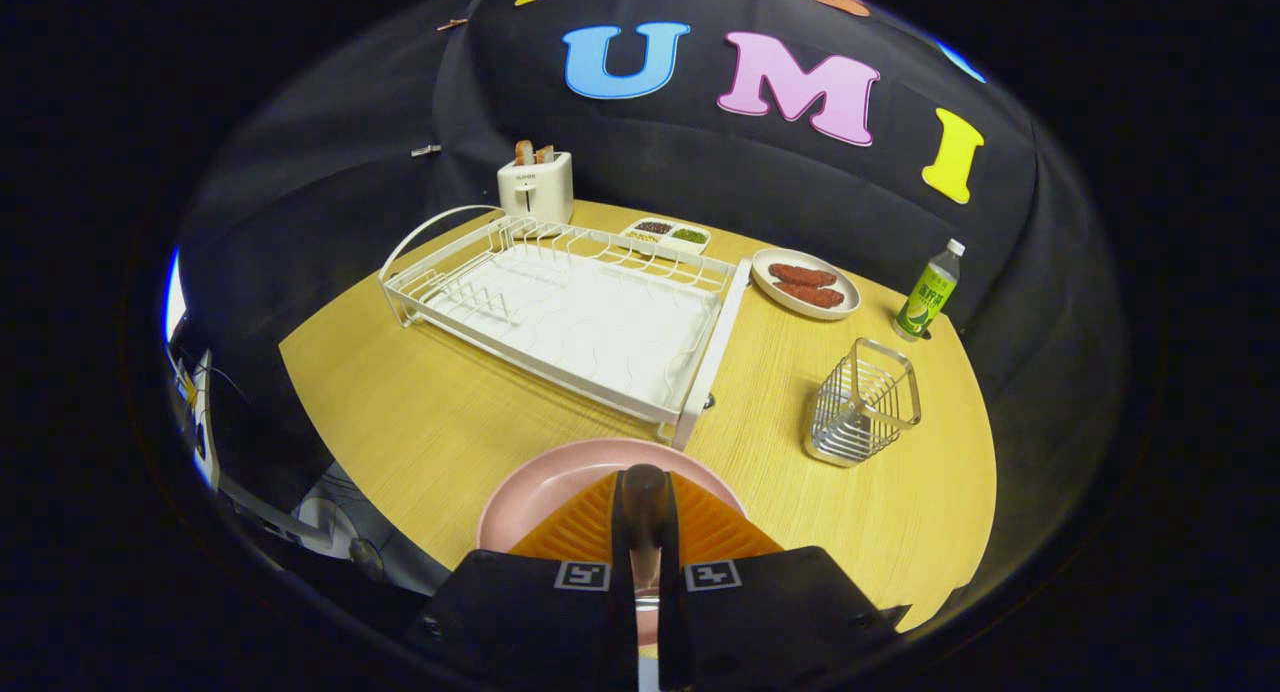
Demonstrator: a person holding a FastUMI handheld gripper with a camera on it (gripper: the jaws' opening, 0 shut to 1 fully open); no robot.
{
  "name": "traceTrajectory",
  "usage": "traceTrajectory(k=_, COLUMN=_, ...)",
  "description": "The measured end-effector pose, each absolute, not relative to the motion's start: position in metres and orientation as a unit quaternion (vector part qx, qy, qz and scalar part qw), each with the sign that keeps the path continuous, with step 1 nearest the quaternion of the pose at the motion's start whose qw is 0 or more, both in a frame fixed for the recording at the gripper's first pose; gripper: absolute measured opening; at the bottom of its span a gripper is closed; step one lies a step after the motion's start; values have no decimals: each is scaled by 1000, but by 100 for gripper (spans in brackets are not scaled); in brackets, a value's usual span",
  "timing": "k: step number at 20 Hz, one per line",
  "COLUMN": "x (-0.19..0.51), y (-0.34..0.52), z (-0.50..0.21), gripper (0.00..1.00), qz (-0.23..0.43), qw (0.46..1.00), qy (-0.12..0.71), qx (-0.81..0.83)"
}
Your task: Take the plate from the dish rack, then take the spoon from the basket and place it into the plate.
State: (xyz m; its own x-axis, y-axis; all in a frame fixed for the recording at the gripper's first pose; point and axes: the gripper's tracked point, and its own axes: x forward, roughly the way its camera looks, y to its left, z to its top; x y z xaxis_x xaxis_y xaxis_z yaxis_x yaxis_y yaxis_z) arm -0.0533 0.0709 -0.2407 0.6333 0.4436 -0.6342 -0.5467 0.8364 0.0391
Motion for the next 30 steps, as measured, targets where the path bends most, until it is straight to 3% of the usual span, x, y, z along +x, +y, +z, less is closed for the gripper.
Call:
traceTrajectory(k=7, x=-44, y=104, z=-252, gripper=17, qz=299, qw=886, qy=342, qx=-96)
traceTrajectory(k=9, x=-43, y=111, z=-252, gripper=23, qz=304, qw=882, qy=344, qx=-101)
traceTrajectory(k=13, x=-40, y=111, z=-238, gripper=55, qz=301, qw=888, qy=335, qx=-90)
traceTrajectory(k=15, x=-35, y=103, z=-226, gripper=81, qz=290, qw=896, qy=327, qx=-72)
traceTrajectory(k=16, x=-32, y=99, z=-217, gripper=98, qz=282, qw=902, qy=320, qx=-62)
traceTrajectory(k=21, x=-8, y=71, z=-147, gripper=98, qz=223, qw=941, qy=252, qx=-23)
traceTrajectory(k=30, x=15, y=8, z=53, gripper=98, qz=117, qw=990, qy=51, qx=57)
